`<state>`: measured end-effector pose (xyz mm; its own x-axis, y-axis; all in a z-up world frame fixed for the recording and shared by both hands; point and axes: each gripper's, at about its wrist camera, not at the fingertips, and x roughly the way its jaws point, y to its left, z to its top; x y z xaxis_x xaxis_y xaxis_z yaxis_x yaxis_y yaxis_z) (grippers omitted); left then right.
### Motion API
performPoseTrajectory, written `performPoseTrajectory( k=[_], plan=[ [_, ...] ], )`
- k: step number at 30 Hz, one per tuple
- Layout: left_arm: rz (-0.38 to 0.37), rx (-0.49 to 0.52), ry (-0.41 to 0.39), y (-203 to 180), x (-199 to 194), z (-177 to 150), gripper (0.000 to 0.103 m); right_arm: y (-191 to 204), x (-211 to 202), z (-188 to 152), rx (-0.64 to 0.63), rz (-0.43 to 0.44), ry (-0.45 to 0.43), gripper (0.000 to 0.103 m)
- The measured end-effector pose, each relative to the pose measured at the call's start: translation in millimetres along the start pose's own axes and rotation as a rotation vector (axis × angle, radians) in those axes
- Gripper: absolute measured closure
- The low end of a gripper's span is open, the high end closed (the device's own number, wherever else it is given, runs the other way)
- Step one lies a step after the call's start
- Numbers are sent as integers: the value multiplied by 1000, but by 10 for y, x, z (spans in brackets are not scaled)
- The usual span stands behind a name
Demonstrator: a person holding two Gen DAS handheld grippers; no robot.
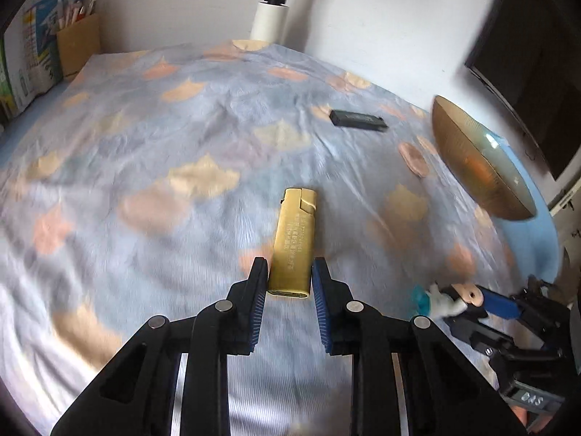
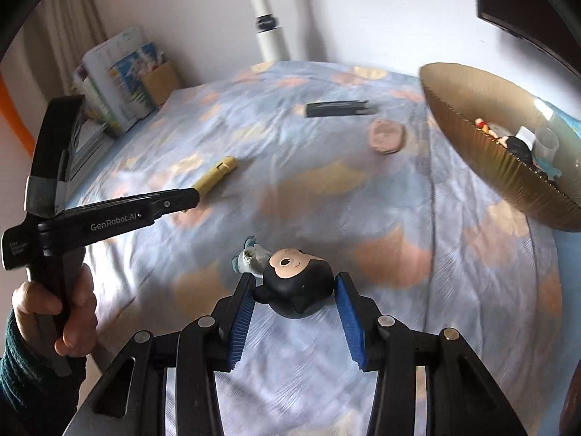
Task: Organize rigid objects
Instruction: 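Grasp the yellow lighter with the left tool while the right tool grasps the white-shirted figurine, then carry lighter and figurine over the amber bowl and release both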
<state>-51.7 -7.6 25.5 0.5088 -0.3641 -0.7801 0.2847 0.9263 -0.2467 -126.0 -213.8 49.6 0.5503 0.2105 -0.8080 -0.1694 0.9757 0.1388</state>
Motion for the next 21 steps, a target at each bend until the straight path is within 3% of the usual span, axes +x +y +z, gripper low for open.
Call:
performPoseTrajectory(
  k=[3, 5, 7, 14, 21],
  plan=[
    [-27, 29, 17, -68, -22, -151, 81, 69, -35, -72, -15, 19, 7, 57],
    [-46, 62, 23, -152, -33, -203, 79, 63, -39, -101, -10, 54, 20, 48],
    [-59, 78, 31, -182, -65, -234, 67, 35, -63, -144, -19, 52, 28, 40],
    [-54, 31, 18, -104, -74, -170, 67, -50, -61, -129, -78, 49, 75, 38],
    [-38, 35, 5, -205, 55, -55, 67, 190, 122, 32, -193, 36, 90, 38]
  ],
)
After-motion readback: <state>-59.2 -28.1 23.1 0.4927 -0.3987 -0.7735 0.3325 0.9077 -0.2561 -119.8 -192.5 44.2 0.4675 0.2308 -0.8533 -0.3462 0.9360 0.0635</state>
